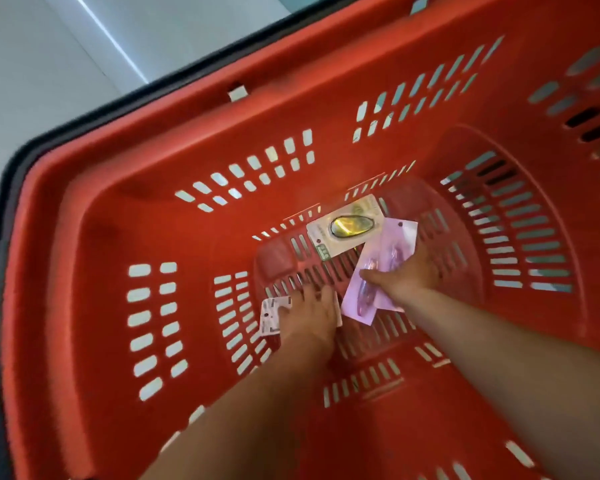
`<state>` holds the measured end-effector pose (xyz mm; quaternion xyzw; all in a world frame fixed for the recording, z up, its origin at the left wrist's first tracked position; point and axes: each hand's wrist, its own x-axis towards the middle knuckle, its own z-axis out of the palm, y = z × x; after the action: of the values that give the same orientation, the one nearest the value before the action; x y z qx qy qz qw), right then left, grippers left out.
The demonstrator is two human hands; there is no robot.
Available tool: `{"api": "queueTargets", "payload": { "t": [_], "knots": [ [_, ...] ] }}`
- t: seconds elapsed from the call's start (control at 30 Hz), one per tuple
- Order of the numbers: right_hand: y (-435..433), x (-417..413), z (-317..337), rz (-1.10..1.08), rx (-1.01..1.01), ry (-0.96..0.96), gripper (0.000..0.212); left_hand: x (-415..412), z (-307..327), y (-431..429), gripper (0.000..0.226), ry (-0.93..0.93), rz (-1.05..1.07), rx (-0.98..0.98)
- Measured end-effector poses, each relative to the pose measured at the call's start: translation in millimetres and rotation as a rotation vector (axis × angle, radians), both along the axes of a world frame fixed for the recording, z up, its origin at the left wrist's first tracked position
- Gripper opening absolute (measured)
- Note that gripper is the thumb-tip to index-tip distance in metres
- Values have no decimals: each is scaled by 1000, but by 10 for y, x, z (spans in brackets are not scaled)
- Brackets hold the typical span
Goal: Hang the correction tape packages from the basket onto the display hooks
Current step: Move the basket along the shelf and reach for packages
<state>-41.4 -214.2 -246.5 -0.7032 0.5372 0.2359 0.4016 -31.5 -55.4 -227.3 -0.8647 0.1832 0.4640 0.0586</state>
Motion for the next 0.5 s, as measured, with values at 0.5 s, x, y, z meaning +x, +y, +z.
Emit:
{"api": "queueTargets", "payload": {
  "t": [0.5],
  "knots": [
    [-139,-8,-143,117,-185,215,109,860,187,-595,35,-156,133,-539]
  ]
}}
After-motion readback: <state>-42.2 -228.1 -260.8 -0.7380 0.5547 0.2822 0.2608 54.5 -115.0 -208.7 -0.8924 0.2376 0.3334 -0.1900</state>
